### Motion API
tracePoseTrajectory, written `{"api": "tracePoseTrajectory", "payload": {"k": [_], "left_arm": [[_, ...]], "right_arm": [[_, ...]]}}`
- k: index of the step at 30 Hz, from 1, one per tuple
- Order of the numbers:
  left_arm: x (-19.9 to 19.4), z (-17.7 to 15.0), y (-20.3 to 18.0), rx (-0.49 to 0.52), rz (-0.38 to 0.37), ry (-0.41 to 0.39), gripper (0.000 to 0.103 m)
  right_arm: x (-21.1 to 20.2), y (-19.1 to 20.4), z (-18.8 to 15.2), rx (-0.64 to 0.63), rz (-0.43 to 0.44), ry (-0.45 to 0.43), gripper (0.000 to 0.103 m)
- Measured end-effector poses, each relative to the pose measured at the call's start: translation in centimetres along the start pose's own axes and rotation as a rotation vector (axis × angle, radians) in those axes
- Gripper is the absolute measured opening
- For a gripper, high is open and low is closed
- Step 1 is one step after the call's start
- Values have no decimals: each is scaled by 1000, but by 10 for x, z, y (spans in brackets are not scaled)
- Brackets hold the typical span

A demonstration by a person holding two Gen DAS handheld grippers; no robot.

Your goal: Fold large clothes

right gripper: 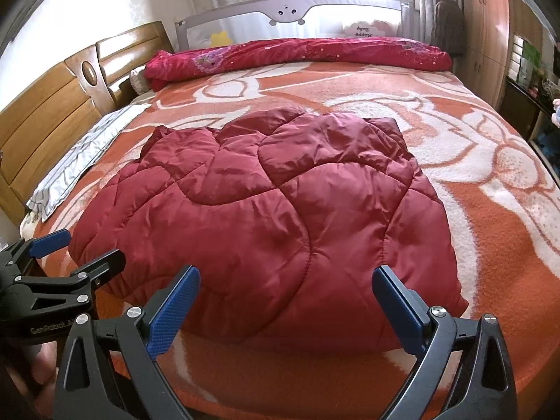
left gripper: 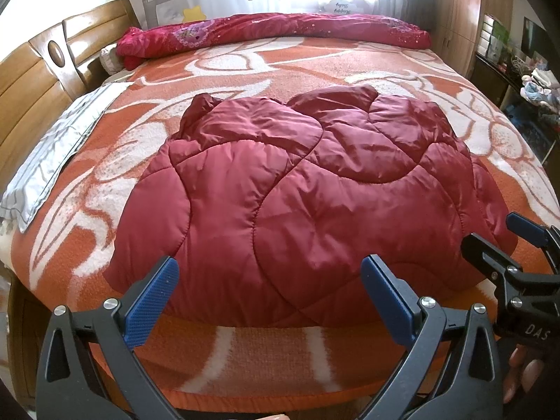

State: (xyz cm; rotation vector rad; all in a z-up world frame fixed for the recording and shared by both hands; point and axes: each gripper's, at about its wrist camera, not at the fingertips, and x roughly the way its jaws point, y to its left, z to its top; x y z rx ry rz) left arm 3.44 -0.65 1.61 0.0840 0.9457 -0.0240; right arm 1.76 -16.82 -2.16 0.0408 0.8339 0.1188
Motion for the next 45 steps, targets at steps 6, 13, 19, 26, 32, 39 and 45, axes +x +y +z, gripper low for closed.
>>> {"api": "tracePoseTrajectory", "payload": {"k": [6, 13, 19, 26, 32, 39, 45], "left_arm": [[1, 0, 0, 2, -1, 1, 103], [2, -2, 0, 4, -1, 5, 103], [2, -2, 0, 4, -1, 5, 103], [2, -3, 0, 8, 1, 5, 103], [3, -2, 0, 11, 2, 7, 103], [3, -3, 0, 11, 1, 7, 103], [3, -2, -1, 12, 2, 7, 103]], "right_arm": [[0, 0, 0, 0, -2, 0, 100], [-1, 0, 0, 0, 2, 2, 100], [-1, 0, 0, 0, 7, 2, 100], [-1, 0, 0, -1, 7, 2, 100], [-1, 1, 0, -1, 10, 4, 100], [-1, 2, 0, -2, 11, 4, 100], [-2, 4, 0, -3, 13, 4, 100]]}}
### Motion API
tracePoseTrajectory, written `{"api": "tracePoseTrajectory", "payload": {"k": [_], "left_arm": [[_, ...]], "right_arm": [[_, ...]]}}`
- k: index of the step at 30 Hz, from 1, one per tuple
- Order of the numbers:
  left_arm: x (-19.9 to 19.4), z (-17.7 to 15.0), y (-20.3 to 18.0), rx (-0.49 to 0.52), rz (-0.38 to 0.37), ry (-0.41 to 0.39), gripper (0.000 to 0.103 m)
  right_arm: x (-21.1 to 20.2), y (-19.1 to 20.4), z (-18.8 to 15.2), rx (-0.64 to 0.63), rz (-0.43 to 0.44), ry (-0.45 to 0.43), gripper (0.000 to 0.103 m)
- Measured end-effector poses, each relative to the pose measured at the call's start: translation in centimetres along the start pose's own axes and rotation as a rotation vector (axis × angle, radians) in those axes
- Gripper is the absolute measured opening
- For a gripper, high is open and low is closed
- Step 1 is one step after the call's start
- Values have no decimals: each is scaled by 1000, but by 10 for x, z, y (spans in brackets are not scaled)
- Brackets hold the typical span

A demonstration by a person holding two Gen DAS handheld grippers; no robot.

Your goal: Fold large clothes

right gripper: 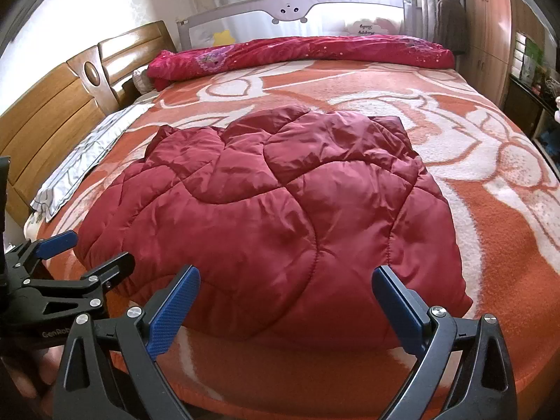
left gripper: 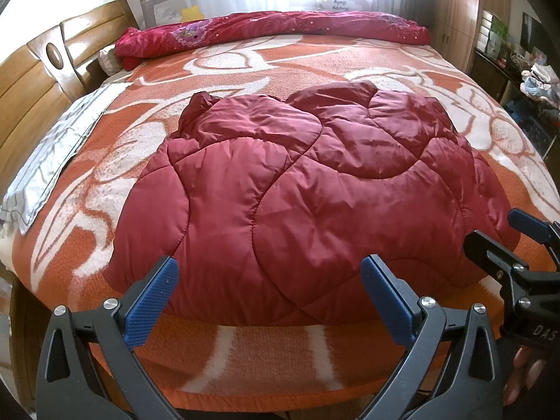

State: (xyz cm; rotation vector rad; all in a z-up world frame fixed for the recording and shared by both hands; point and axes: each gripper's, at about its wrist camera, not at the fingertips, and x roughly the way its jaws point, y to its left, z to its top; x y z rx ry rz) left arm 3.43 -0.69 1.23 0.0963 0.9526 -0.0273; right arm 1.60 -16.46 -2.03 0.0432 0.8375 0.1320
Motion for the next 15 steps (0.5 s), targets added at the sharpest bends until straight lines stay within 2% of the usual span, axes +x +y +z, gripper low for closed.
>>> {"api": "tracePoseTrajectory", "payload": {"k": [15], "left_arm": [[0, 1, -1, 10, 3, -8, 103]], "right_arm": [[0, -1, 0, 0, -1, 1, 100]]}}
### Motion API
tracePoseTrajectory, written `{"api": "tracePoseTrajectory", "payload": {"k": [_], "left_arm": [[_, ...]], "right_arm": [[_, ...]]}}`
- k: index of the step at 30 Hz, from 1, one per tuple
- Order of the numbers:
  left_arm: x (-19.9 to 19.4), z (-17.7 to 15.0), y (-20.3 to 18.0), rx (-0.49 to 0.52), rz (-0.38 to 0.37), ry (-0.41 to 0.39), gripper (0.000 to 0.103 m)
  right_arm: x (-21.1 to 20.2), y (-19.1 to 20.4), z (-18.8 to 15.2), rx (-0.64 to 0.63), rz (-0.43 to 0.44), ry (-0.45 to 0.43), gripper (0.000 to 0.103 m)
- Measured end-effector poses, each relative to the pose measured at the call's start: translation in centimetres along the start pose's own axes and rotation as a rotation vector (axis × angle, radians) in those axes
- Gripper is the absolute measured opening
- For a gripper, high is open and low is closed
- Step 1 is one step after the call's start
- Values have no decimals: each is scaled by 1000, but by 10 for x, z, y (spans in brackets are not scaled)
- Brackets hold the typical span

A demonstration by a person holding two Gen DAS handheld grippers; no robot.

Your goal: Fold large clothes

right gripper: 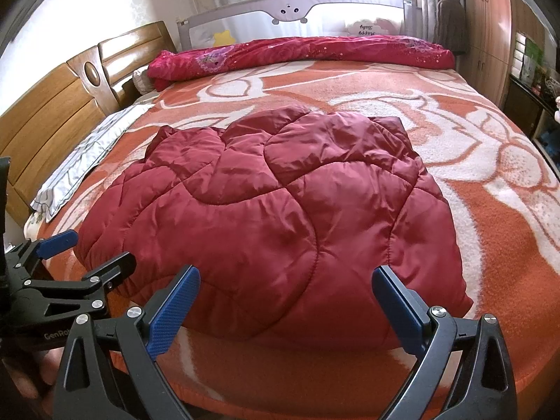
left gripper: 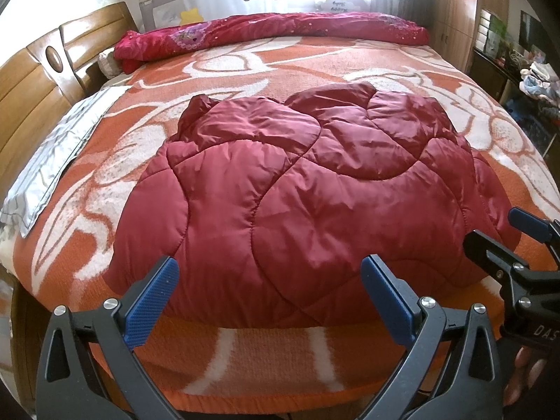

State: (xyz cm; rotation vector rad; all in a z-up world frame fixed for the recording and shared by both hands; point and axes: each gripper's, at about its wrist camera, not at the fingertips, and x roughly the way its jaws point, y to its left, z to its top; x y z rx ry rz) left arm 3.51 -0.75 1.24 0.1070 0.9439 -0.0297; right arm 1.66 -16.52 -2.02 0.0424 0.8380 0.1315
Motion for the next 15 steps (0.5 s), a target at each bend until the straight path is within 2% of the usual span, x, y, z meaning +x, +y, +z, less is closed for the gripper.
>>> {"api": "tracePoseTrajectory", "payload": {"k": [15], "left_arm": [[1, 0, 0, 1, 1, 0, 103]], "right_arm": [[0, 0, 0, 2, 1, -1, 100]]}}
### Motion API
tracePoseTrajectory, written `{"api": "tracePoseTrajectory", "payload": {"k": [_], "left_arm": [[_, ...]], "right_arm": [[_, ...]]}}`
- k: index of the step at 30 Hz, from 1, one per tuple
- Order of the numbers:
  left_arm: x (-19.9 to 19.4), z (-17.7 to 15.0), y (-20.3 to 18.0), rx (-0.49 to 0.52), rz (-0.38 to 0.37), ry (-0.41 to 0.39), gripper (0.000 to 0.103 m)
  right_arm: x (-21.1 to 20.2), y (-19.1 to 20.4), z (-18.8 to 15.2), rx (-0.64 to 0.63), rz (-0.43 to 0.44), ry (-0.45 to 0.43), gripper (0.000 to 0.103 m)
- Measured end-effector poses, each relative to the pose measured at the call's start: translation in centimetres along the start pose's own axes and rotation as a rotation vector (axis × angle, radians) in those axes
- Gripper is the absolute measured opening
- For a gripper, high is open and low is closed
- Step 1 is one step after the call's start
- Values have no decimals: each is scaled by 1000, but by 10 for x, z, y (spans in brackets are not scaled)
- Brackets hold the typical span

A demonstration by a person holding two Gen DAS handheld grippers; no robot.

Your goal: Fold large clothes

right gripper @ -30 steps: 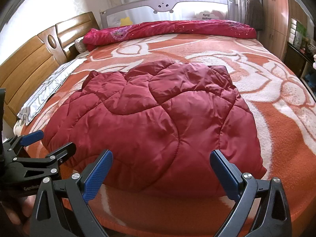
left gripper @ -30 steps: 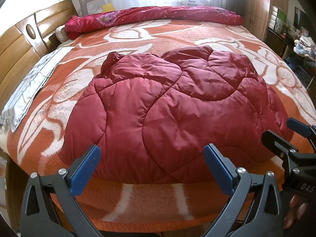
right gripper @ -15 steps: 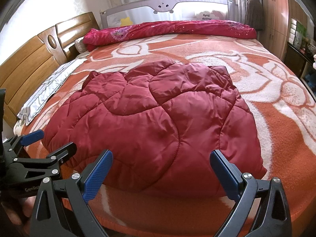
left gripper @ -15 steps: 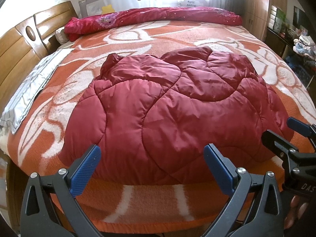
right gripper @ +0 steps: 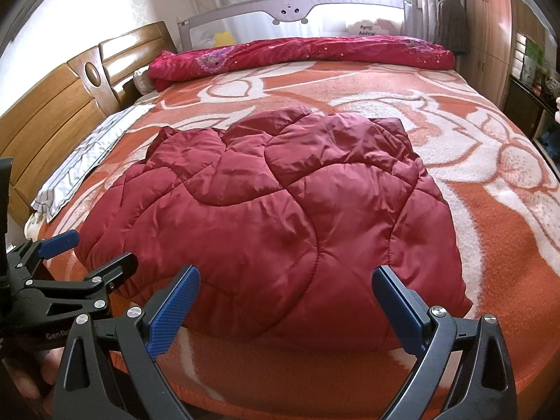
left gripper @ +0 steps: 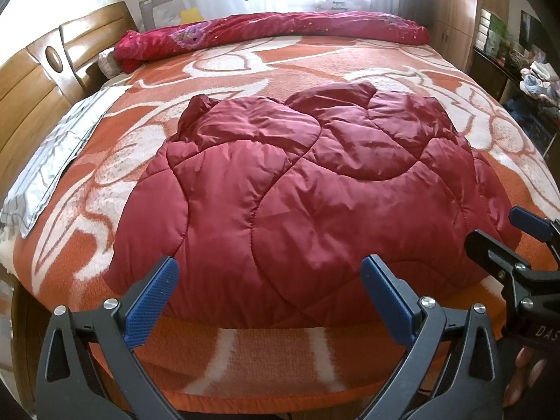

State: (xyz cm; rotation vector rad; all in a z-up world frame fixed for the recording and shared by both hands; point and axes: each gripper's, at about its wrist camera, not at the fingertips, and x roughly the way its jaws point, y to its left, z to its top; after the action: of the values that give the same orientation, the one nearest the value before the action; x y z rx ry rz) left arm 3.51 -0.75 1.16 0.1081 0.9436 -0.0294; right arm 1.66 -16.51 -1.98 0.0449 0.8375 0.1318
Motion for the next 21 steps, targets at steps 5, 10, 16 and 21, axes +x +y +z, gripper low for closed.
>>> {"api": "tracePoseTrajectory", "payload": {"k": [5, 10, 16, 21], "left_arm": [[0, 0, 0, 0, 0, 0, 103], [0, 0, -1, 3, -3, -1, 103], [0, 1, -2, 5, -5, 2, 103], [1, 1, -2, 6, -6, 2, 103]], "right_arm": [[0, 0, 1, -1, 1, 0, 100], [0, 1, 0, 0, 3, 1, 100], [-1, 0, 2, 1, 3, -2, 100], [-2, 0, 3, 5, 6, -3, 100]]}}
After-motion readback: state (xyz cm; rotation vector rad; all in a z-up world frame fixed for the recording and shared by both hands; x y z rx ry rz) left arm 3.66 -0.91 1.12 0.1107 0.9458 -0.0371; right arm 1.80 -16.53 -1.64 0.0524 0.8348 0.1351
